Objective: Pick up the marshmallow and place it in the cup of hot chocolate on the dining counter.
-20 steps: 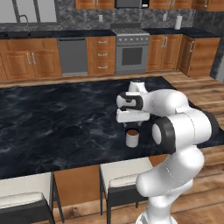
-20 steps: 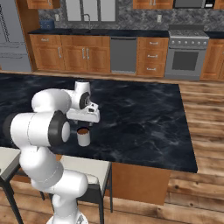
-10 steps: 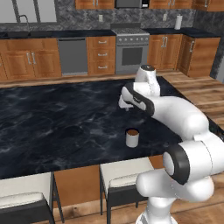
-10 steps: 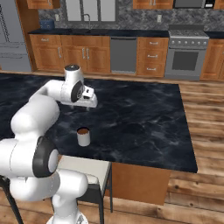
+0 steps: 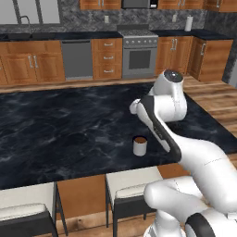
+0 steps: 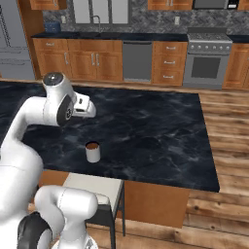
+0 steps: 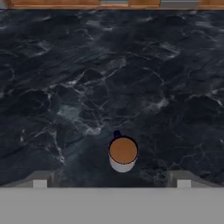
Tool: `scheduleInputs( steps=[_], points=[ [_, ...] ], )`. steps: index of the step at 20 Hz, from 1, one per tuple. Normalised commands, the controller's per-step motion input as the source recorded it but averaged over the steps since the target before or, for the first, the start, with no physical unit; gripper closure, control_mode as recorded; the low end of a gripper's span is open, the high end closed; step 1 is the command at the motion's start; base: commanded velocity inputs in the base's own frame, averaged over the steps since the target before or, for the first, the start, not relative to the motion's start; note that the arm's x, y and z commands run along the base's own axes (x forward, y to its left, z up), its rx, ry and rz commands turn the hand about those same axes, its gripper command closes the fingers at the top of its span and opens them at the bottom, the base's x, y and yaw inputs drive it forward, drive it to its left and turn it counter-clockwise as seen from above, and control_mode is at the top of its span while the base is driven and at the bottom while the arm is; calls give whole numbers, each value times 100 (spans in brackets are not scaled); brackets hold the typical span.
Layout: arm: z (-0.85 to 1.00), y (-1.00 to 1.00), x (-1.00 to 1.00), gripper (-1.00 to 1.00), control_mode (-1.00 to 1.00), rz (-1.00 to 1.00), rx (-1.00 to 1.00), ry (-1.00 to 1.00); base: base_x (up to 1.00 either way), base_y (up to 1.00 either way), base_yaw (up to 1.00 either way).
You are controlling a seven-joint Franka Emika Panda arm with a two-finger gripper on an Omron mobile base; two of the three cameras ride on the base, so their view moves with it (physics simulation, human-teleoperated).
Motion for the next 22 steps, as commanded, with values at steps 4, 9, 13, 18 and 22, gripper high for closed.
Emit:
scheduleInputs(
  steps=[4, 9, 13, 18, 22],
  points=[
    [76, 4, -83, -100, -100, 0, 0, -27, 0, 0, 0],
    [54, -8, -85, -100, -100, 0, 0, -25, 0, 0, 0],
    [56, -11, -74, -100, -100, 0, 1, -10, 0, 0, 0],
    [54, -14, -63, -100, -100, 0, 3, 0, 0, 0, 0],
    [8, -10, -12, -100, -100, 1, 0, 12, 0, 0, 0]
  ],
)
